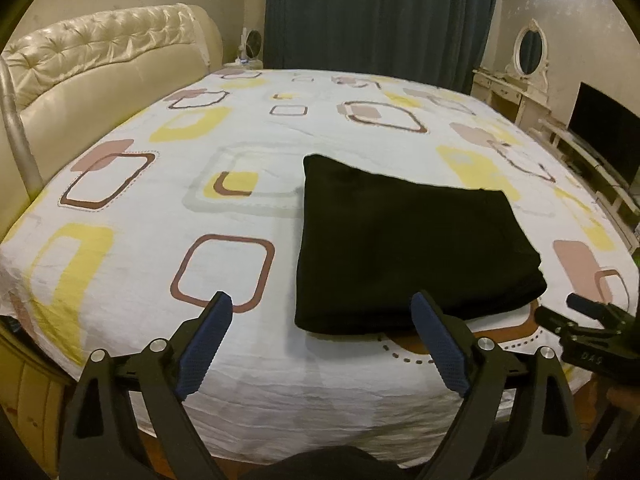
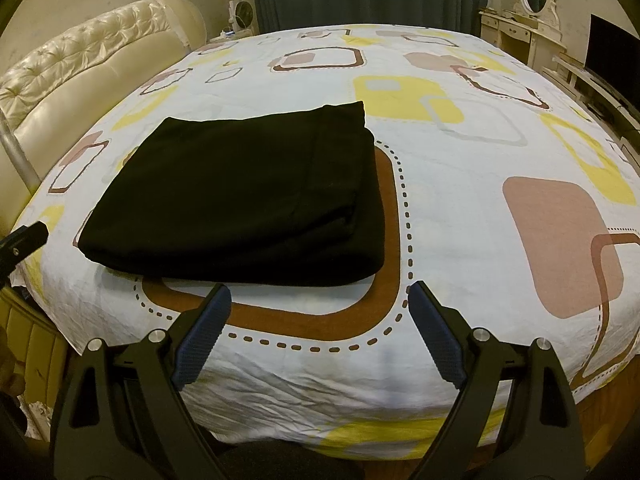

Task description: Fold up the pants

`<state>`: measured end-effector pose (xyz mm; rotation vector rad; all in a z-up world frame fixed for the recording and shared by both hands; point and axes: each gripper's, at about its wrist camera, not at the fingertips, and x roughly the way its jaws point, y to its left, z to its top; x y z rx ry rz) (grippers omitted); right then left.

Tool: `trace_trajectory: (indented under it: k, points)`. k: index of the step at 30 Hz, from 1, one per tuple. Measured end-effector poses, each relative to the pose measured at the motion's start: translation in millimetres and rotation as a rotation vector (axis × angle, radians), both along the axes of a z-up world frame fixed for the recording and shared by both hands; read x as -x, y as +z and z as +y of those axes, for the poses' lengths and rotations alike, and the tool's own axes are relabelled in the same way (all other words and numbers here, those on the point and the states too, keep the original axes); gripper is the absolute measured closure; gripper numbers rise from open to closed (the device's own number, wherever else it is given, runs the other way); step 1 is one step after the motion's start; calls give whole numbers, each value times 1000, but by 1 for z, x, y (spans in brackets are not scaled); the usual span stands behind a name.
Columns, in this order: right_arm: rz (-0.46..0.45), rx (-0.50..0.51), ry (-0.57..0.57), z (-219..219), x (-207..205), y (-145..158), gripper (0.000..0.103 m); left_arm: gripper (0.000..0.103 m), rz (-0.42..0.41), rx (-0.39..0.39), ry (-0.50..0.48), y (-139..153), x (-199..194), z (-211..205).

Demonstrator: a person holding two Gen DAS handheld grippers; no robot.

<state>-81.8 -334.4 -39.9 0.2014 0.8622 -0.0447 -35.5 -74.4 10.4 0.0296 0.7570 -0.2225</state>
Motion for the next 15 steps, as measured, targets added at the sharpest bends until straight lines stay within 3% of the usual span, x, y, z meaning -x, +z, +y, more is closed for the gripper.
trace_trajectory:
  k: [3, 7, 15]
  points:
    - [-4, 5, 6, 0, 0, 0, 13, 11, -73, 4, 27, 4, 9, 2]
    - [-5, 6, 13, -1, -1, -1, 13, 11, -98, -10, 3, 9, 13, -2]
    - [-5, 4, 12, -3, -1, 0, 13, 11, -47, -50, 6, 1, 8, -8]
